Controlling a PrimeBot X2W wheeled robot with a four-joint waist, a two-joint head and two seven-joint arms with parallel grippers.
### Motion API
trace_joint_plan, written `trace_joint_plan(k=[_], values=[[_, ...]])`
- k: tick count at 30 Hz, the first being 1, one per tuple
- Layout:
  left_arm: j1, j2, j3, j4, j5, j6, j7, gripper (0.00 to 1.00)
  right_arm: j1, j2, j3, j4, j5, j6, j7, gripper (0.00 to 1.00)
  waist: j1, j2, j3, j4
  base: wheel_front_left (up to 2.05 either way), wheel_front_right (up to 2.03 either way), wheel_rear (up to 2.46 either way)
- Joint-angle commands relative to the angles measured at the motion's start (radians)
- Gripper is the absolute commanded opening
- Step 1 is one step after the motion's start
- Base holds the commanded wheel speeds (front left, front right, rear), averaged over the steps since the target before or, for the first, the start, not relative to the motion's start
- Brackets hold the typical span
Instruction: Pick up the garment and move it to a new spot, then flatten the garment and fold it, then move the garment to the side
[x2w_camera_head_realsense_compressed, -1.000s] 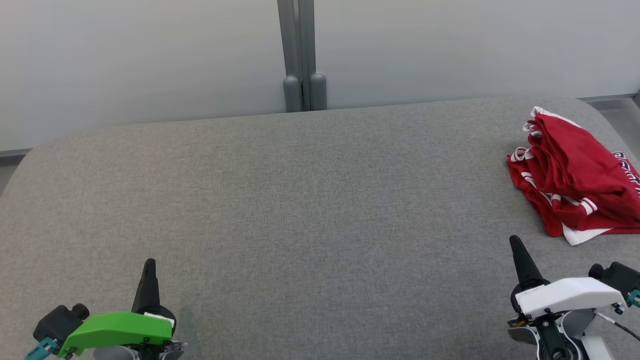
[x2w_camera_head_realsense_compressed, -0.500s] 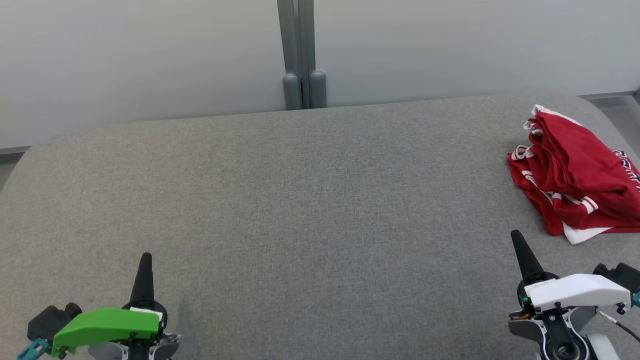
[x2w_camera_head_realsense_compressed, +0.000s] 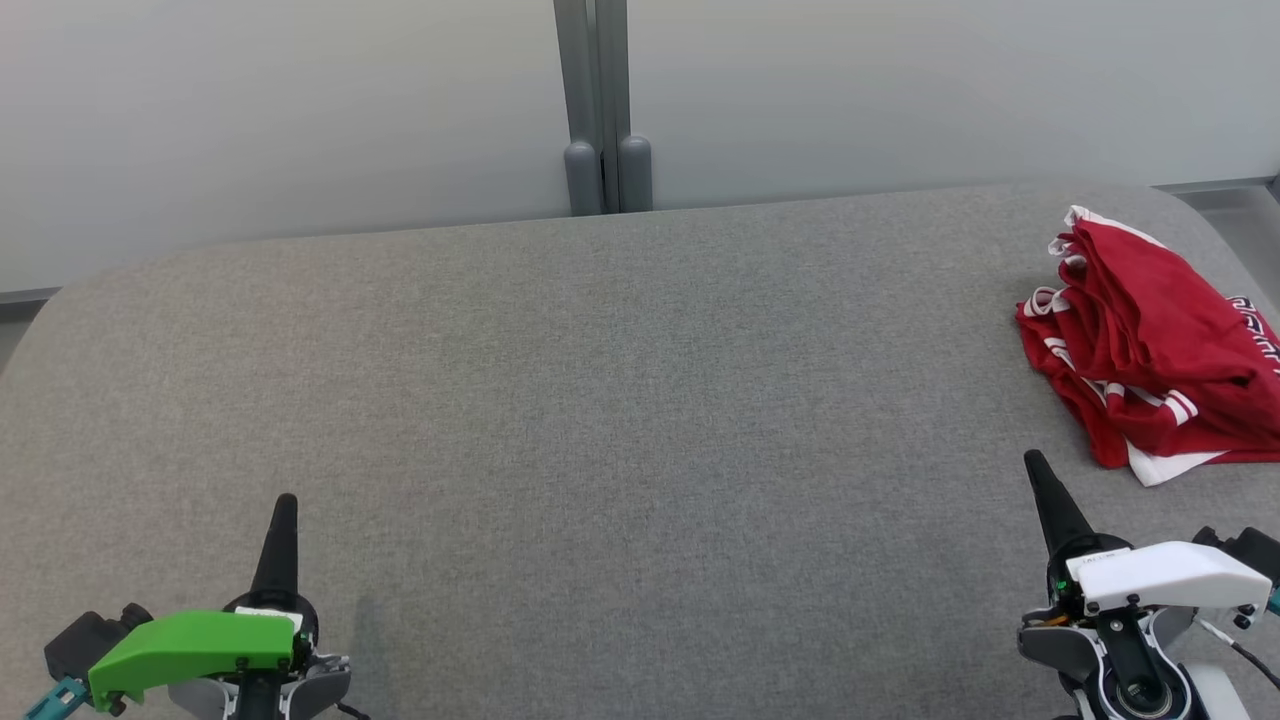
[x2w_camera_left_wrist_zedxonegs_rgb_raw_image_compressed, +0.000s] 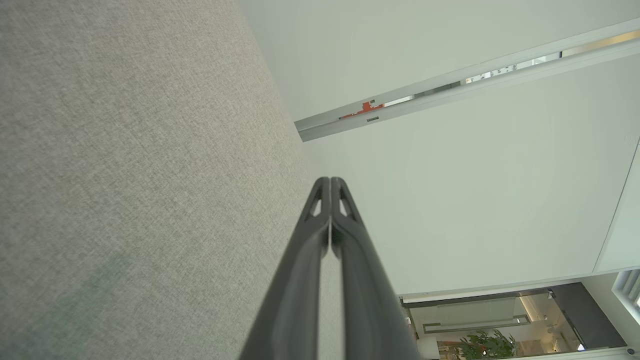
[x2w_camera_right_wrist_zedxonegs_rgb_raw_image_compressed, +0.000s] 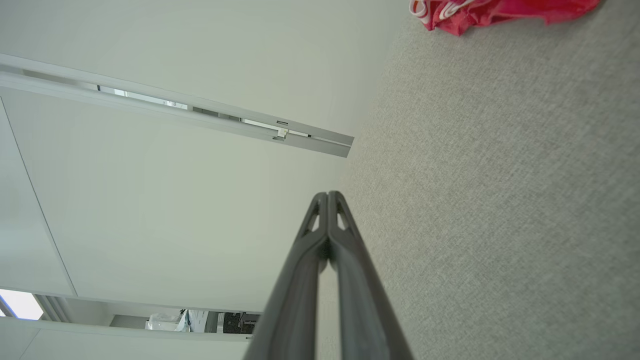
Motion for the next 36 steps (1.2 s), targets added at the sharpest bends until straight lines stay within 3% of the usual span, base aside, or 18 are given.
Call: trace_joint_plan(k=[1,36], values=[[-0.025,0.006,0.007,-0.009,-0.027,-0.008,0.008,0.00,-0.016,-0.002,-0.004,-0.012,0.026,0.000,0.007,0.00,0.0000,-0.0001,0.001,0.000,0.00,0.00,0.00],[-0.040,0.008,0.043,-0.027,-0.274,-0.027,0.078,0.00,-0.024,0.001,-0.020,-0.024,0.292,0.000,0.052,0.00,0.0000,-0.0001,0.018,-0.001,0.00,0.00,0.00]])
